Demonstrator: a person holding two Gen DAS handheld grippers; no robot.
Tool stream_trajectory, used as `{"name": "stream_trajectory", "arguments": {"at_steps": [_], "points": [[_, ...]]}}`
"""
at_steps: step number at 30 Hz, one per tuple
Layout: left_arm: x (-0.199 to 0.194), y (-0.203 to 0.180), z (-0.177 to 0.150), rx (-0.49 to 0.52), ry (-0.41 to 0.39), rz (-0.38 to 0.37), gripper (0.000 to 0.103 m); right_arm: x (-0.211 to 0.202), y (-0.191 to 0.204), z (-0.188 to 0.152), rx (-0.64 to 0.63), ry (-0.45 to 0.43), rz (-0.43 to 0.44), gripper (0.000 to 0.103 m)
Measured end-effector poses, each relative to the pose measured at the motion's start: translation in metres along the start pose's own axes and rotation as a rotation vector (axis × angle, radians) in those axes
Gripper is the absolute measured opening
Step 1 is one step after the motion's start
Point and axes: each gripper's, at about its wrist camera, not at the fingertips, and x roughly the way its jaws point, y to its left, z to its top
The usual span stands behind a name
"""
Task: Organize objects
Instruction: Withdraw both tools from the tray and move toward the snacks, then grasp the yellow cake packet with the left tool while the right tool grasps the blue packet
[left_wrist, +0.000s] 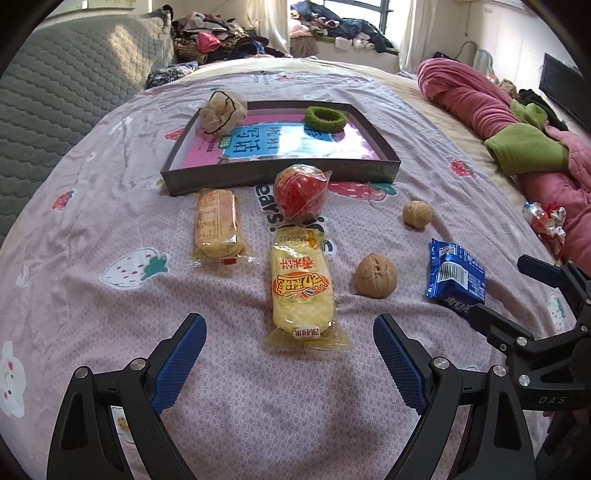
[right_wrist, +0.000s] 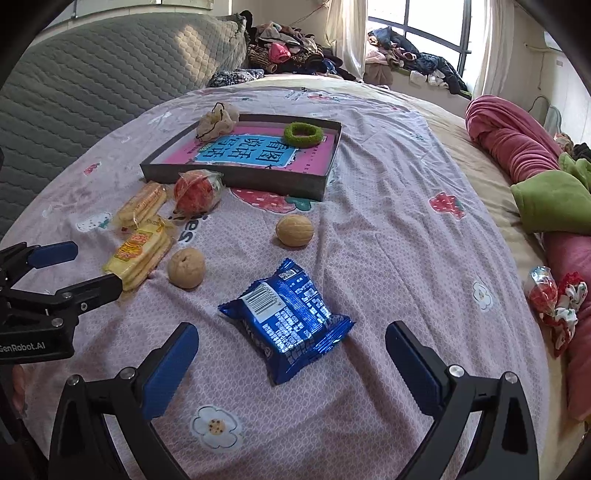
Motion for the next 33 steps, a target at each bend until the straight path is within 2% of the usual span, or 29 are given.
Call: {"name": "stream_trajectory", "arguments": {"at_steps": [25,28,29,30,33], "points": [[0.032,-0.007,0.005,-0.024,0.017,0.005,0.092,0.043,-0.003,0.009,-0.013,0.061,0.065,0.1],[0.034,-0.008,0.005,-0.025,0.021,-0.001,0.085,0.043,-0.001,0.011,-0.012,0.057,0.081,0.093],[0.035,-0.007,0.006,-0.029,0.022,-0.002,0.08,0.043,0.001,0.011,-0.018,0.056,0.085,0.09],[0.036,-0.007,0.006,-0.03,0.022,-0.003,0.07,0.044,0.003,0.011,-0.026,0.057,0.085,0.089],[0.041,-0.007,0.007,-0.036,0.041,-0.012,0.061,0.045,0.008,0.01,-0.043,0.061,0.089,0.082]]}}
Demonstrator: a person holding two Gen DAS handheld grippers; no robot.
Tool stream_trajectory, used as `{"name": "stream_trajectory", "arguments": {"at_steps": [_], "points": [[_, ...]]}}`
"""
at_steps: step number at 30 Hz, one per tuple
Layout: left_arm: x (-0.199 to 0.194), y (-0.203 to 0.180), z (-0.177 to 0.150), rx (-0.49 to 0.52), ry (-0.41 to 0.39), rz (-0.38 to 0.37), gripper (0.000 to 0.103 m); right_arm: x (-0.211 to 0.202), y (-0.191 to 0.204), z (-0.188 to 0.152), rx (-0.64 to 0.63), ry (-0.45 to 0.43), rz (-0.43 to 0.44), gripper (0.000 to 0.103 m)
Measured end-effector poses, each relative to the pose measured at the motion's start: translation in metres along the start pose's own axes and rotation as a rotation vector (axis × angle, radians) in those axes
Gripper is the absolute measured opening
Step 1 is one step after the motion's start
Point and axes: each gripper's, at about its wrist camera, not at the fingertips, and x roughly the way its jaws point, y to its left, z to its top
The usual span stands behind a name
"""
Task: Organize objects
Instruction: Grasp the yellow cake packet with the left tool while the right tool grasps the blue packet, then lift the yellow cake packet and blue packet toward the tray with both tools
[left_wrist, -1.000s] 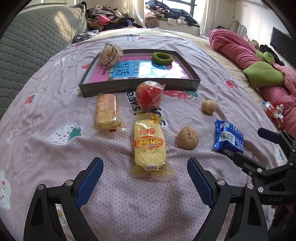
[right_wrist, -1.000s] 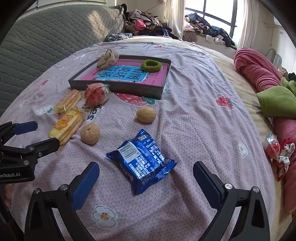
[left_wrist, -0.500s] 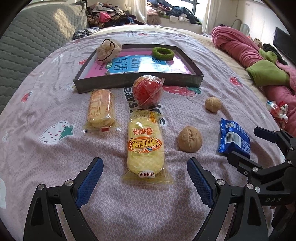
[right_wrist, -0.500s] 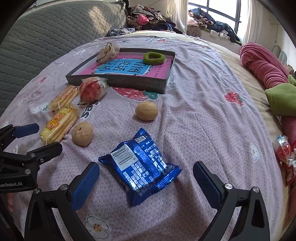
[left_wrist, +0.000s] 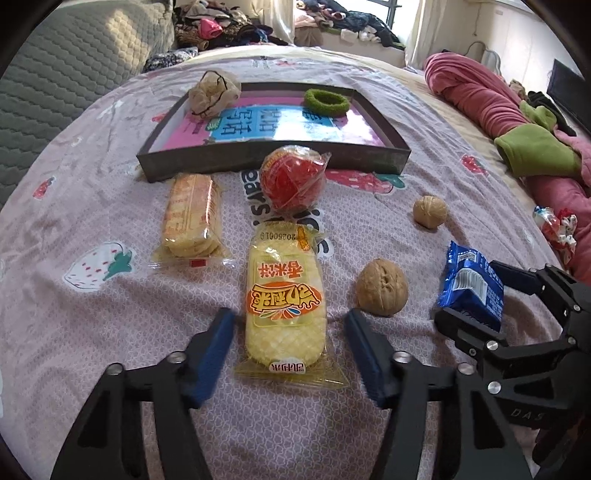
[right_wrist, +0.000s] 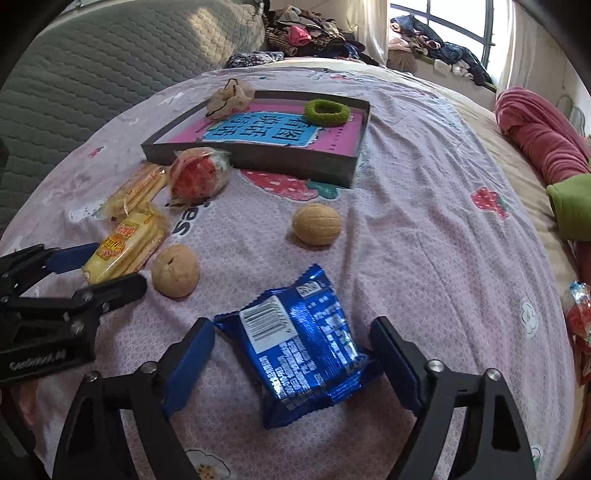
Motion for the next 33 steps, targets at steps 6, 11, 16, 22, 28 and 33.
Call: {"name": "stream_trajectory", "arguments": {"at_steps": [6,11,16,22,28,33], "points": [[0.001,0.0,0.0,-0.009,-0.004,-0.013,0.047,-0.001,0.001,-0.001,0.01,-0.004,0.019,0.069],[0.002,0.004,0.002,-0.029,-0.001,-0.038,0.044,-0.005,0.002,-0.002,0.015,-0.01,0.037,0.055],[-0.001,0.008,0.002,-0.034,-0.007,-0.039,0.042,-0.008,0.002,-0.002,0.029,-0.015,0.058,0.055],[-0.003,0.009,0.0,-0.033,-0.006,-0.035,0.041,-0.012,0.006,-0.005,0.027,-0.014,0.086,0.054],[-0.006,0.008,-0.006,-0.013,-0.004,-0.019,0.04,-0.014,0.009,-0.009,0.035,-0.014,0.094,0.054],[-0.011,0.01,-0.012,-0.009,0.0,-0.018,0.04,-0.018,0.013,-0.012,0.032,-0.017,0.102,0.054]]}}
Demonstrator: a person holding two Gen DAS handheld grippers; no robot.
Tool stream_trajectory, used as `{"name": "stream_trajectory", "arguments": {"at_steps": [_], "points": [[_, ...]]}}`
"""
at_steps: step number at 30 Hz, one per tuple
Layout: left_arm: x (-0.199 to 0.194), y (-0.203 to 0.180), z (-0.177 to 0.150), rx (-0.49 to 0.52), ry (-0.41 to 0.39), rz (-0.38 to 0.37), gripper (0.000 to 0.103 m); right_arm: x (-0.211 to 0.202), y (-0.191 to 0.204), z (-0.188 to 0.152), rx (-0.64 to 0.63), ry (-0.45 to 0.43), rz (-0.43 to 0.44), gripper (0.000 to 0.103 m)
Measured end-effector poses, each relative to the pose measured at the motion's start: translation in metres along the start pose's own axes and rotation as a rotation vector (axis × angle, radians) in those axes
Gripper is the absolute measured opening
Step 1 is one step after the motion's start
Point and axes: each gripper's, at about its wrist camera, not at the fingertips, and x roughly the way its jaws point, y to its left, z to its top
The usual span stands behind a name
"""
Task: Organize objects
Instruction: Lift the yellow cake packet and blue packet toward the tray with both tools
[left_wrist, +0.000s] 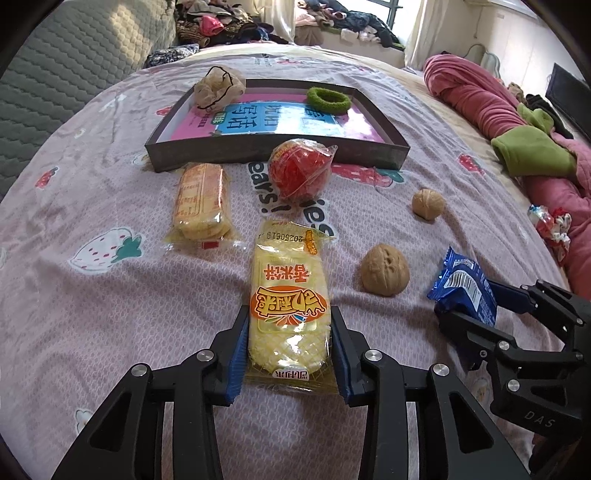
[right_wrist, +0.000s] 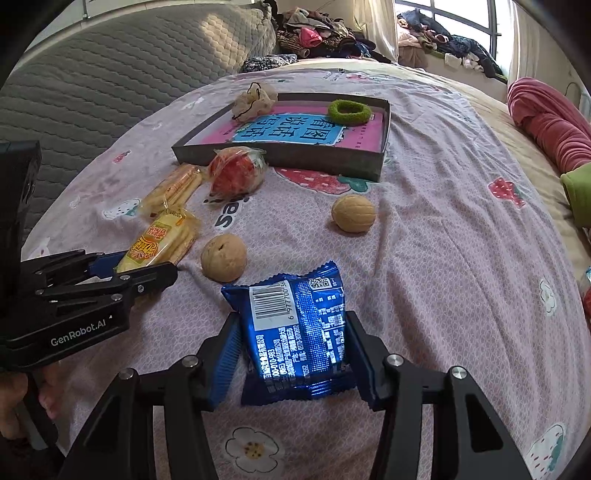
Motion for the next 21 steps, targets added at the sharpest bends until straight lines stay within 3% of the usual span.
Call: {"name": "stream_trajectory", "arguments": {"at_steps": [11,21], "points": [[-0.018,0.008,-0.017,0.006,-0.002,0.006,0.04,-0.016,0.017,-0.013,0.019,-0.022,0.038,0.054],[-0.031,0.016,-0.026,0.004,-0.021,0.007,0.04,-0.025,0.035,-0.019,0.007,-0.057,0.022,0.054]]}}
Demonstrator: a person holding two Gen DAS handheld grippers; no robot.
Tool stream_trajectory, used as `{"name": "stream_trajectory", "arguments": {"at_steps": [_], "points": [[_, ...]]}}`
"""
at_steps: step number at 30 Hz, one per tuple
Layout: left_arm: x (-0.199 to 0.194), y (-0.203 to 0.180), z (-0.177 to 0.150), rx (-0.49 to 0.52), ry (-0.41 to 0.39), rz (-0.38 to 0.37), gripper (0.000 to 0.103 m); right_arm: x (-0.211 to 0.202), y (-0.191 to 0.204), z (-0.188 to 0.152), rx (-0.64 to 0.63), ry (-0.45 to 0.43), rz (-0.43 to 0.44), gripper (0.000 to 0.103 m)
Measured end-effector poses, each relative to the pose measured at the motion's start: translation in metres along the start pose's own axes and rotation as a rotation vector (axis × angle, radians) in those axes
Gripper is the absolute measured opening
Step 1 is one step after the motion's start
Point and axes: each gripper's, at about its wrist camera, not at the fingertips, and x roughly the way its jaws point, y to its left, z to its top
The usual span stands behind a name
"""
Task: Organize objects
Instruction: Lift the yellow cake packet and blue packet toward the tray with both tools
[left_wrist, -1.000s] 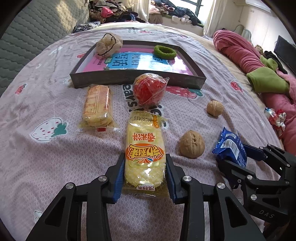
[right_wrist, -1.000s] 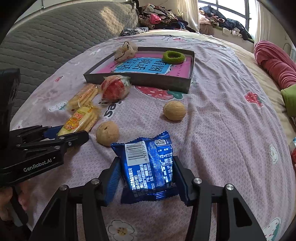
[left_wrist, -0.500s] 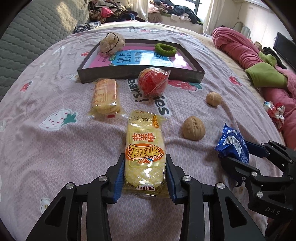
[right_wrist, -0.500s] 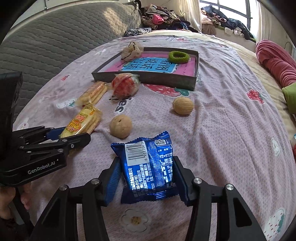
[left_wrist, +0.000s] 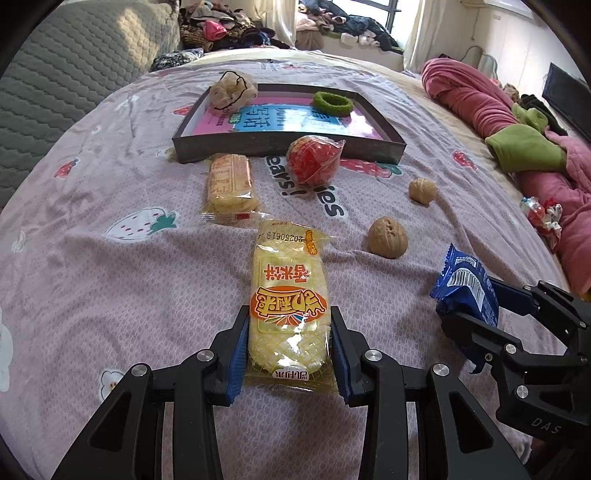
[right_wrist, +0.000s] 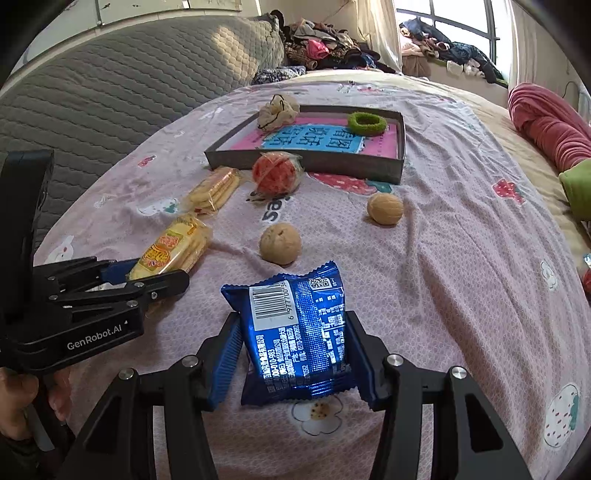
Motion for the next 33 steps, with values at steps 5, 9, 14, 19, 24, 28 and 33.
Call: {"name": "stream_trajectory", "arguments": {"at_steps": [5,9,14,19,24,28,33], "points": [[-0.011,0.008,0.001,-0.017,-0.024,-0.019,0.04,-0.001,0.012,0.0,-0.009,-0.013,-0.017,0.054],[-0.016,0.013,0.005,-0.018,-0.036,-0.022,0.04,-0.004,0.017,0.003,-0.01,-0.031,-0.017,0.054],[-0.022,0.018,0.011,-0.015,-0.054,-0.021,0.04,-0.009,0.021,0.009,0.004,-0.054,-0.018,0.054],[-0.026,0.021,0.017,-0.01,-0.067,-0.024,0.04,-0.012,0.026,0.014,-0.003,-0.061,-0.022,0.054],[-0.032,0.023,0.024,-0.005,-0.086,-0.016,0.04,-0.014,0.032,0.024,-0.01,-0.078,-0.03,0.054],[-0.036,0.025,0.03,-0.005,-0.106,-0.012,0.04,-0.019,0.036,0.035,-0.014,-0.105,-0.039,0.054],[-0.041,0.027,0.038,-0.006,-0.125,-0.011,0.04,-0.029,0.04,0.052,-0.01,-0.149,-0.046,0.054]]}}
